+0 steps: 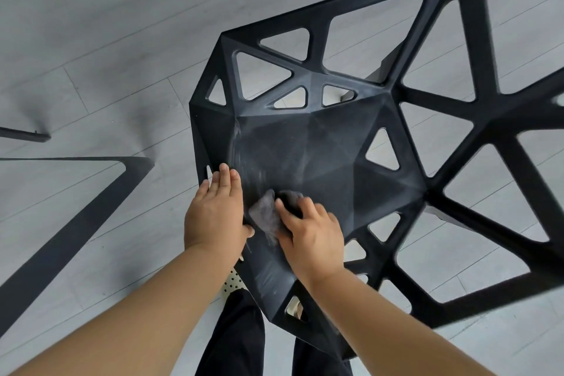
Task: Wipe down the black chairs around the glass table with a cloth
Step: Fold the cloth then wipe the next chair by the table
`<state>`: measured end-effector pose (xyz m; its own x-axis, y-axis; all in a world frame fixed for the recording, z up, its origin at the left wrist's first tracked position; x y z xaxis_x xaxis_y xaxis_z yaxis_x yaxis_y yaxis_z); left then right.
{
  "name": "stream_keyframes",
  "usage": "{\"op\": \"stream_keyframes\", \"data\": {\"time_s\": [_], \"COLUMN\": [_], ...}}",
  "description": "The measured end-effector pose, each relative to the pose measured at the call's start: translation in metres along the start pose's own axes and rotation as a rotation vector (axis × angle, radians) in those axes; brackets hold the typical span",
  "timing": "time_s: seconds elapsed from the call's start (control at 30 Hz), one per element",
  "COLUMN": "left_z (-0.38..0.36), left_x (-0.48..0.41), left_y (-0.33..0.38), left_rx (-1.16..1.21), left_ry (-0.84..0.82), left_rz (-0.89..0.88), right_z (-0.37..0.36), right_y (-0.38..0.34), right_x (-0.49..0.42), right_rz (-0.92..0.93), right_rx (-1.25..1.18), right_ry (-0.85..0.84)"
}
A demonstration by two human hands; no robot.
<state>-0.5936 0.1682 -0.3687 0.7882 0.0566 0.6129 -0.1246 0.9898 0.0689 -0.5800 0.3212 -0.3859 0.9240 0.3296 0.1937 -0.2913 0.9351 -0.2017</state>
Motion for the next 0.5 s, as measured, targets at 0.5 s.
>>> {"op": "stream_keyframes", "data": {"time_s": [0.5], "left_z": [-0.010], "left_x": [0.011], "left_y": [-0.006], "left_rx": [0.044], "left_ry": [0.068], "left_rz": [0.037], "right_z": [-0.001], "right_y": [-0.012], "right_x": [-0.028], "right_rz": [0.047], "right_rx": [-0.006], "right_ry": [0.043]}}
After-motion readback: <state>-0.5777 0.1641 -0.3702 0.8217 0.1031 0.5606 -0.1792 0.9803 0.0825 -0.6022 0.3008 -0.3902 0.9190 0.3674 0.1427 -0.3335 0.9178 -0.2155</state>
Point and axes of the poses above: each hand's wrist, its own x-axis away from the middle knuckle, its own z-axis out of the back of the hand, y = z × x, the point moved 3 cm from there along -x, towards the middle knuckle, and after that the axes turned 6 degrees about x, right-handed, at the moved point
